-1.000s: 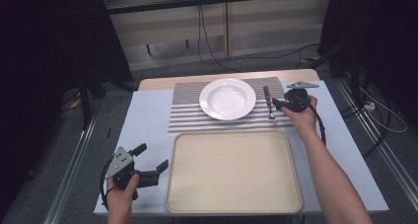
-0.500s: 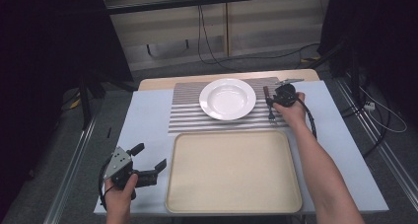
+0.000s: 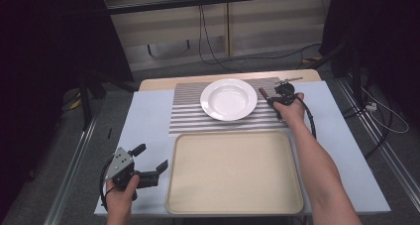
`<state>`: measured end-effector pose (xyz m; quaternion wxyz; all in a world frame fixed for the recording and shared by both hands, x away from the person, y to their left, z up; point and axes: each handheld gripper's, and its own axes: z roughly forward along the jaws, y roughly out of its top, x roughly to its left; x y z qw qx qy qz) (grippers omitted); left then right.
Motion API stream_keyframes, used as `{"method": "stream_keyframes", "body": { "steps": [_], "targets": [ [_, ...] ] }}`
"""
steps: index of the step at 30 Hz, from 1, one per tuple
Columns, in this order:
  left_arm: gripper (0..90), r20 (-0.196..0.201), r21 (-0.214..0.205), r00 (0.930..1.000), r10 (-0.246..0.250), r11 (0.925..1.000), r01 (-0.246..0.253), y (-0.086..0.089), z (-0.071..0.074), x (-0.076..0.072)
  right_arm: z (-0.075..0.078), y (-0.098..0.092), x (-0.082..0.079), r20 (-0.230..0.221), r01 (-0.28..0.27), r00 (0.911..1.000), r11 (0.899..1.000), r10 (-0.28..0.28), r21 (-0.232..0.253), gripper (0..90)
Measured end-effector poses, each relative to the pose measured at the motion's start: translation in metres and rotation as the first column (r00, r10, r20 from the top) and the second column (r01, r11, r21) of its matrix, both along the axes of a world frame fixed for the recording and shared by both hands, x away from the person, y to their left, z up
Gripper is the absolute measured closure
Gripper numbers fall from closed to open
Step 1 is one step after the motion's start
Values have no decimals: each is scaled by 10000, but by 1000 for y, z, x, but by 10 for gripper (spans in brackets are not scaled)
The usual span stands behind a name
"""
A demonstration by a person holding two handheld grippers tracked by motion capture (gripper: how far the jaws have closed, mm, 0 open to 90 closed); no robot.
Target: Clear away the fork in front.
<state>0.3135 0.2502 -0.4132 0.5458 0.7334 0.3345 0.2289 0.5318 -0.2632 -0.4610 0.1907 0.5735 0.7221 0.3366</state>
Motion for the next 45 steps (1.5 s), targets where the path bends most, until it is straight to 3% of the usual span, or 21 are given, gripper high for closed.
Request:
{"method": "stream_keyframes", "body": {
  "steps": [6, 15, 23, 27, 34, 42, 45],
  "targets": [
    [25, 98, 54, 9999, -109, 9999, 108, -1, 2, 0, 4, -6, -8, -361, -220, 9991, 9996, 213, -174, 781],
    [25, 224, -58, 9996, -165, 9998, 167, -3, 3, -1, 10, -12, -37, -837, -893, 9930, 9939, 838, -645, 781],
    [25, 257, -125, 9995, -174, 9998, 178, -3, 4, -1, 13, -19, -51, -1155, -1072, 9885, 9913, 981, -757, 781],
    [25, 245, -126, 9995, -222, 9997, 225, -3, 4, -1, 16, -16, -59, -1393, -1503, 9814, 9803, 1322, -1281, 781],
    [25, 268, -160, 9993, -243, 9996, 248, -4, 4, -2, 16, -20, -67, -1338, -1472, 9822, 9824, 1315, -1153, 780],
    [24, 287, -160, 9992, -262, 9995, 267, -5, 4, -3, 20, -21, -76, -1859, -1767, 9707, 9764, 1520, -1240, 780],
    [25, 273, -140, 9992, -284, 9995, 288, -5, 4, -3, 20, -20, -77, -1866, -1827, 9699, 9743, 1566, -1321, 778]
  ]
}}
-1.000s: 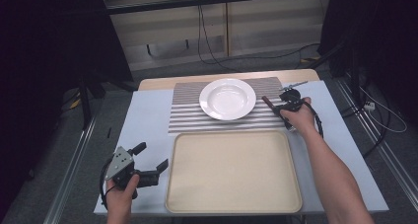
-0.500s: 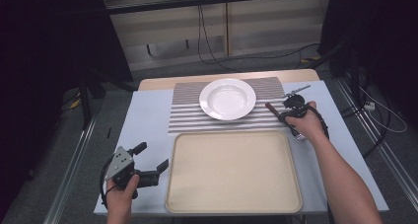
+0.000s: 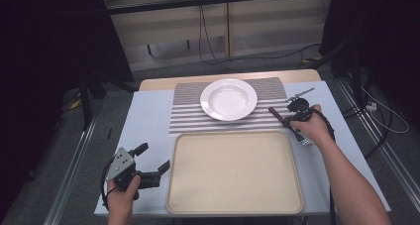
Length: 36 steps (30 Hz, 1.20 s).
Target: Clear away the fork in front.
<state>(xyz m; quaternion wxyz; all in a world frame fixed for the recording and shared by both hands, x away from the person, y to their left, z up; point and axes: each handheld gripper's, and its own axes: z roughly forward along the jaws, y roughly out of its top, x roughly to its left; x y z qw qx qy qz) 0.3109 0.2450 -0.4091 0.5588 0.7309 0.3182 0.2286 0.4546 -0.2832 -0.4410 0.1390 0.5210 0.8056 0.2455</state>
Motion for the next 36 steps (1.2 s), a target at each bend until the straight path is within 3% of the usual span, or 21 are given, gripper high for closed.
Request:
{"method": "stream_keyframes", "body": {
  "steps": [2, 8, 14, 22, 30, 33, 36],
  "targets": [
    [25, -16, 9, 10000, -13, 10000, 13, 0, -1, 0, 0, 3, 0, -5, 20, 10000, 9997, -20, -250, 776],
    [25, 5, -29, 10000, -47, 10000, 47, -1, 0, 0, 0, 2, 2, -159, 245, 9996, 9997, -246, -88, 766],
    [24, 24, -93, 9999, -116, 9999, 117, -5, 1, 1, 2, 8, 5, -322, 213, 9992, 9985, -230, -501, 764],
    [25, -4, -60, 9997, -233, 9997, 233, -7, 1, 3, 3, 7, 8, -655, 452, 9967, 9984, -474, -339, 763],
    [24, 38, -37, 9996, -265, 9996, 265, -8, 1, 1, 5, 13, 13, -948, 381, 9944, 9953, -465, -887, 762],
    [24, 36, -43, 9996, -273, 9996, 273, -8, 1, 1, 5, 12, 14, -976, 431, 9939, 9962, -504, -754, 763],
    [24, 49, -15, 9995, -300, 9995, 300, -10, 2, 2, 5, 14, 14, -1022, 375, 9936, 9949, -471, -939, 766]
  ]
}}
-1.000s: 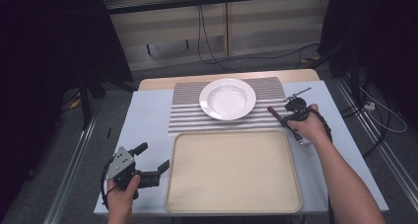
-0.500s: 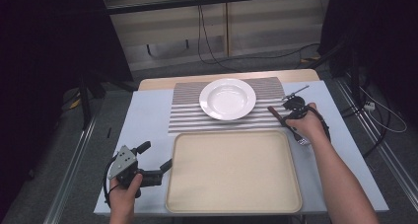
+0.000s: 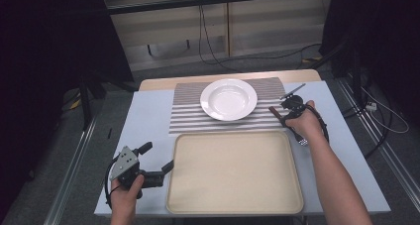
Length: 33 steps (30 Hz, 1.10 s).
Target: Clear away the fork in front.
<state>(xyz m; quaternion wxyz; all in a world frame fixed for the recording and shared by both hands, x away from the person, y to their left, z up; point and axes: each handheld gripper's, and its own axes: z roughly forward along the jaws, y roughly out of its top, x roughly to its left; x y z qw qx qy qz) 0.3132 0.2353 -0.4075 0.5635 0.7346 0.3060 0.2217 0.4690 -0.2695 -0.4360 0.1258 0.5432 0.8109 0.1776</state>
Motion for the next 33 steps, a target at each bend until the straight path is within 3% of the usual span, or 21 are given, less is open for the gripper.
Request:
{"method": "stream_keyframes", "body": {
  "steps": [3, 11, 15, 19, 22, 26, 30, 33],
  "targets": [
    [25, -2, 31, 10000, -29, 10000, 29, -1, 0, 1, 0, 2, 1, -45, -45, 10000, 9999, 45, -106, 766],
    [25, -56, 281, 9999, -163, 9995, 165, -5, -3, 2, 0, -3, 5, -233, -49, 9997, 9997, 55, 249, 773],
    [25, -72, 247, 9999, -136, 9996, 137, -7, -3, 2, 1, 2, 7, -330, -48, 9994, 9999, 45, -91, 778],
    [24, -35, 225, 9999, -154, 9996, 155, -7, -2, 2, 1, 1, 6, -293, 60, 9996, 10000, -59, 57, 780],
    [25, -87, 163, 9999, -110, 9998, 112, -6, -3, 2, 1, 2, 6, -274, 32, 9996, 10000, -35, -89, 781],
    [25, -101, 131, 9999, 5, 9999, -4, -3, -3, 2, 0, -5, 3, -87, 41, 10000, 9987, -36, 511, 782],
    [25, -124, 268, 9999, 98, 9996, -95, -2, -3, 3, 0, -5, 2, 45, -19, 10000, 9988, 17, 489, 783],
    [24, -107, 228, 9998, 177, 9996, -174, -1, -3, 2, 0, -9, 2, 56, -26, 10000, 9972, 22, 751, 782]
  ]
}}
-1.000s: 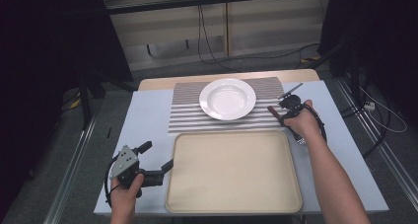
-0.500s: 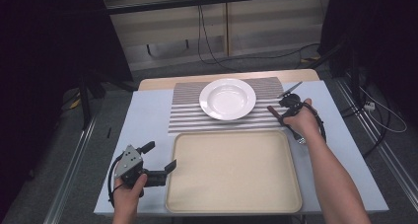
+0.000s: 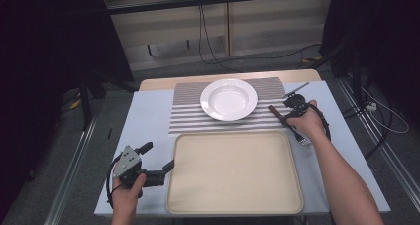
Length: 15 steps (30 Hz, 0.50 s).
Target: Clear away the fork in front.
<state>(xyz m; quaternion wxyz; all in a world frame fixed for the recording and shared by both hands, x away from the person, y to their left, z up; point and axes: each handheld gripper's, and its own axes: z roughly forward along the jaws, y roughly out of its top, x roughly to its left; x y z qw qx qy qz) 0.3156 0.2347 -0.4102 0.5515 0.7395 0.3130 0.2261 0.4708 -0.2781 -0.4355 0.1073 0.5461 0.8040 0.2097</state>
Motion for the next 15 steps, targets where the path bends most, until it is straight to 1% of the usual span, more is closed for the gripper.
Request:
{"method": "stream_keyframes", "body": {
  "steps": [1, 3, 4, 5, 8, 9, 10, 11, 12, 13, 14, 15],
  "targets": [
    [24, 21, -11, 10000, 56, 10000, -56, 1, 0, -1, 1, -5, -1, 252, 208, 9995, 9995, -215, 244, 783],
    [24, -1, -39, 10000, 77, 10000, -77, 2, 0, -1, 1, -9, -2, 436, 213, 9988, 9988, -232, 450, 783],
    [24, -1, -39, 10000, 77, 10000, -77, 2, 0, -1, 1, -9, -2, 436, 213, 9988, 9988, -232, 450, 783],
    [24, -27, -19, 10000, 86, 10000, -86, 1, -1, 0, 3, -12, -4, 660, 217, 9975, 9974, -262, 689, 782],
    [25, -64, 27, 10000, -10, 10000, 10, -1, -2, 0, 6, -13, -6, 686, 174, 9974, 9969, -228, 772, 783],
    [25, -54, 78, 10000, -43, 10000, 44, -2, -2, 0, 8, -15, -7, 843, 164, 9962, 9966, -233, 812, 782],
    [25, -57, 33, 10000, -81, 10000, 81, -3, -2, 0, 10, -17, -9, 1044, 187, 9941, 9935, -305, 1123, 782],
    [25, -57, 33, 10000, -81, 10000, 81, -3, -2, 0, 11, -18, -10, 1193, 202, 9923, 9928, -344, 1180, 783],
    [25, -57, 29, 9999, -85, 10000, 86, -4, -1, 0, 11, -18, -10, 1193, 202, 9923, 9928, -344, 1180, 783],
    [25, -35, 26, 9999, -105, 9999, 106, -4, -1, 1, 12, -19, -13, 1417, 279, 9887, 9898, -479, 1400, 782],
    [24, -35, 26, 9999, -105, 9999, 106, -4, -1, 1, 12, -19, -13, 1417, 279, 9887, 9898, -479, 1400, 782],
    [25, -57, -9, 9999, -85, 10000, 85, -5, -1, 0, 13, -21, -15, 1606, 373, 9850, 9871, -625, 1554, 783]
  ]
}}
